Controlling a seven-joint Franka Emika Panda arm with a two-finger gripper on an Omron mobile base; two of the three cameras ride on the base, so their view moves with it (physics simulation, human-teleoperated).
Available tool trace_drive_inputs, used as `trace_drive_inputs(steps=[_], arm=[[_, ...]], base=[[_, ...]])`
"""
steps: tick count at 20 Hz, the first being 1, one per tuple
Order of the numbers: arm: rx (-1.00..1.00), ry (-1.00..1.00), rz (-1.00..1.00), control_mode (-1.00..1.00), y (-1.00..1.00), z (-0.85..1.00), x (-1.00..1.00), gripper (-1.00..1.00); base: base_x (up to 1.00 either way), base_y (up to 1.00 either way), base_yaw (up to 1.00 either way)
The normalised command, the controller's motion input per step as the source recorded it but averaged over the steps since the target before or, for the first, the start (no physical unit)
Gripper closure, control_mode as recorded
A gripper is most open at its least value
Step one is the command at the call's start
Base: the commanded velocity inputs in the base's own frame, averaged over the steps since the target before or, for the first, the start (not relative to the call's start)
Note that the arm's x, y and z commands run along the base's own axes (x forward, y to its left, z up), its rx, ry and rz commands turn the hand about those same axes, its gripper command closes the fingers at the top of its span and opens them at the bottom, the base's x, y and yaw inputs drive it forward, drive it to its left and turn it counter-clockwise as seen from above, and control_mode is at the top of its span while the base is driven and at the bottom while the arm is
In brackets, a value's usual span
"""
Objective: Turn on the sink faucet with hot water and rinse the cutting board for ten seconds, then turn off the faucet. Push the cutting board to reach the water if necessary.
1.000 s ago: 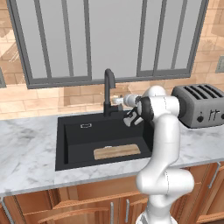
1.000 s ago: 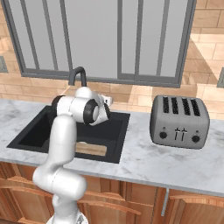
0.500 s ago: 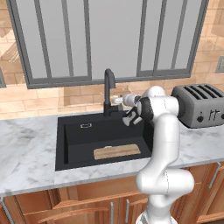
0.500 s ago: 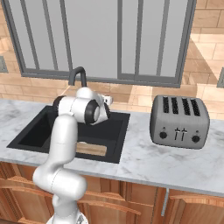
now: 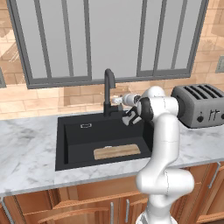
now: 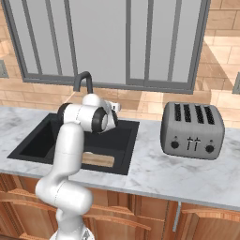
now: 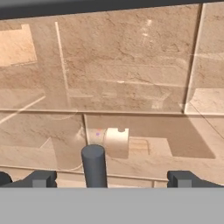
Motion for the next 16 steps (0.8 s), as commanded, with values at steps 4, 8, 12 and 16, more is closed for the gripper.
trace_drive_inputs(steps=[4, 8, 12, 16], arm=[[0.00, 0.00, 0.00, -1.00, 0.00, 0.00, 0.00, -1.00], [0.00, 0.00, 0.00, -1.00, 0.00, 0.00, 0.03, -1.00], [0.00, 0.00, 0.00, -1.00, 0.00, 0.00, 0.08, -1.00], [0.00, 0.00, 0.00, -1.00, 0.00, 0.00, 0.06, -1.00]], base=[[0.00, 0.00, 0.00], [0.00, 0.00, 0.00], [0.00, 0.00, 0.00], [0.00, 0.00, 0.00]])
